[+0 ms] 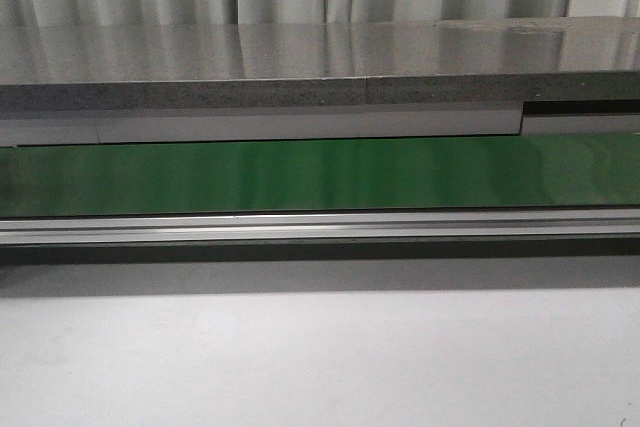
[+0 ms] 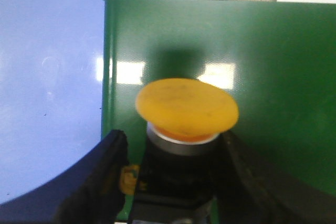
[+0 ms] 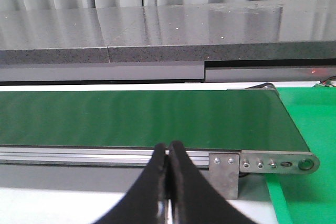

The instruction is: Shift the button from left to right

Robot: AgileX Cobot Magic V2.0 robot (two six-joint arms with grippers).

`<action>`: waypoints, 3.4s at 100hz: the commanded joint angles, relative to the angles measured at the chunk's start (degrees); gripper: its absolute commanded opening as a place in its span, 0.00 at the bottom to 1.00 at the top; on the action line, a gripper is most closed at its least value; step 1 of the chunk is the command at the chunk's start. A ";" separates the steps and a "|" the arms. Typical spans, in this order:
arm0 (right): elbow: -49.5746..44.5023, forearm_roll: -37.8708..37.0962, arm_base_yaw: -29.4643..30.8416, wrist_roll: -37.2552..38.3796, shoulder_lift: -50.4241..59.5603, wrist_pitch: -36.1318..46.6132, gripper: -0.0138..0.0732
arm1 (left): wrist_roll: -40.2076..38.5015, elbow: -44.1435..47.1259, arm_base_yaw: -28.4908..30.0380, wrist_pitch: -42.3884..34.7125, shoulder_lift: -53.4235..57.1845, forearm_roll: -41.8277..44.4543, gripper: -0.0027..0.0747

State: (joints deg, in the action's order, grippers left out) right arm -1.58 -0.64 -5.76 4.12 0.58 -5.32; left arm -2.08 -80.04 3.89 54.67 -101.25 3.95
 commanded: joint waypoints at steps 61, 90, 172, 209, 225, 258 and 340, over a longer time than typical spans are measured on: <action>0.86 -0.55 -0.10 0.14 1.12 4.72 0.08 | 0.48 -1.50 -0.41 -1.58 7.00 -2.12 0.66; 0.86 -0.55 -0.10 0.14 1.12 4.72 0.08 | 0.50 -1.00 -0.41 -1.39 13.99 -2.61 0.66; 0.86 -0.55 -0.10 0.14 1.12 4.72 0.08 | 2.08 48.06 -8.07 -42.75 65.17 -4.90 0.66; 0.86 -0.55 -0.10 0.14 1.12 4.72 0.08 | 2.08 58.96 -8.07 -45.67 83.78 -4.90 0.66; 0.86 -0.55 -0.10 0.14 1.12 4.72 0.08 | 2.08 60.24 -8.07 -45.67 85.04 -4.90 0.65; 0.86 -0.55 -0.10 0.14 1.12 4.72 0.08 | 2.08 60.24 -8.07 -45.67 85.04 -4.90 0.64; 0.86 -0.55 -0.10 0.14 1.12 8.63 0.08 | 2.08 60.24 -8.07 -45.47 85.04 -4.90 0.01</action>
State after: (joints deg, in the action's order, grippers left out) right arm -1.58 -0.64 -5.76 4.12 0.58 -3.20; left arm 0.00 -18.31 -3.71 13.95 -15.78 -0.31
